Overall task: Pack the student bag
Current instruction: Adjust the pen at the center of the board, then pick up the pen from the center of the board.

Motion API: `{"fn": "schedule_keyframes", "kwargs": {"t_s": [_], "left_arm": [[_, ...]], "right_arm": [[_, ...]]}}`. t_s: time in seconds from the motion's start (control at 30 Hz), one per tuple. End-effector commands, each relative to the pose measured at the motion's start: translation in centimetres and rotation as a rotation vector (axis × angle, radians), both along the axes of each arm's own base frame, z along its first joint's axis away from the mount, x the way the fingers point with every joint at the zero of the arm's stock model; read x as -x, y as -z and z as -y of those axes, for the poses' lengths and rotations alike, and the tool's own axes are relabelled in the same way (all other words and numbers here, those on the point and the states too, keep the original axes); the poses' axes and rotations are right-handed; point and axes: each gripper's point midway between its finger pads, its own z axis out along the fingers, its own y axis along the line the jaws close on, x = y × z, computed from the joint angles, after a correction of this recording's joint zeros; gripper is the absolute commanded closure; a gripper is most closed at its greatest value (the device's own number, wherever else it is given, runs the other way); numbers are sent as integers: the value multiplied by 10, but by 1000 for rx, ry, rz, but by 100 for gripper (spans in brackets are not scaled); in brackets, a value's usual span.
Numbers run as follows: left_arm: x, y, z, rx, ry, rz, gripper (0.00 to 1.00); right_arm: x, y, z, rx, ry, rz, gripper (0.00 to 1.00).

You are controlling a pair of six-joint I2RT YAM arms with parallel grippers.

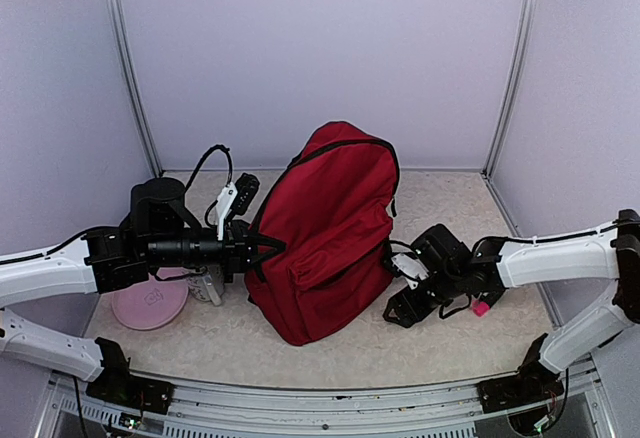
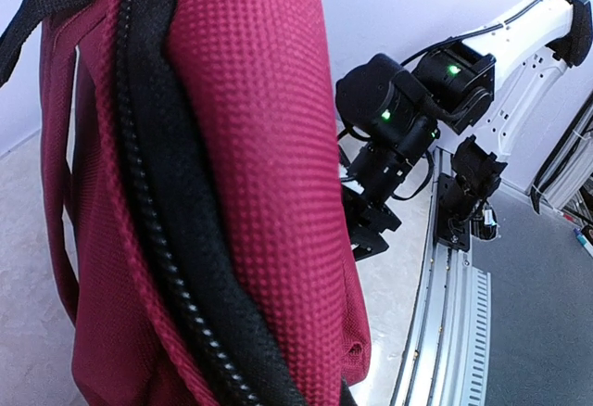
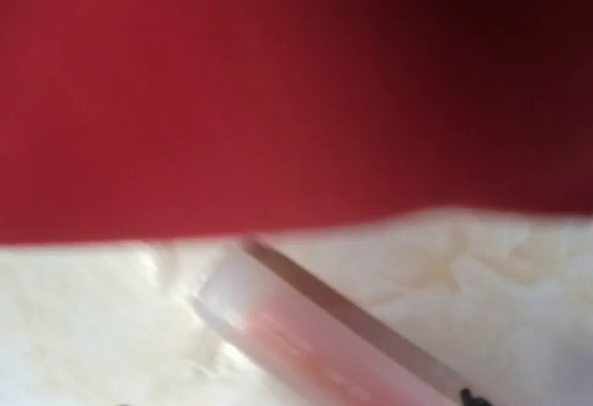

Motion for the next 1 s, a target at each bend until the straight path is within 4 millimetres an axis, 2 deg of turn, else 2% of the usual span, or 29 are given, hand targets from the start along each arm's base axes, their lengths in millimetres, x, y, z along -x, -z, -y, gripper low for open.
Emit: {"fn": "schedule_keyframes", "kwargs": {"t_s": [0.0,0.13,0.2,0.33,0.47,0.67,0.8,0.83,0.97], "left_arm": [[3,-22,4,49,36,29,100],[4,-22,4,48,40,31,100],[3,-22,3,47,36,33,100],[4,-23,4,49,40,32,100],[4,-23,4,53,44,29,100],[5,-24,4,55,47,28,100],[5,-23,4,54,47,27,100],[5,-24,4,55,45,28,100],[5,-23,4,52,43,30,100]], "right_arm": [[-4,20,3,35,-24,26,20],[13,46,-1,128,-79,-4,23],[24,52,-6,191,-110,3,25],[49,49,-17,202,-154,-22,29],[58,39,-5,230,-81,-42,38],[61,34,15,346,-69,-67,33],[68,41,7,378,-126,-145,34],[69,45,8,397,-125,-156,36],[70,52,7,435,-139,-177,59]]}}
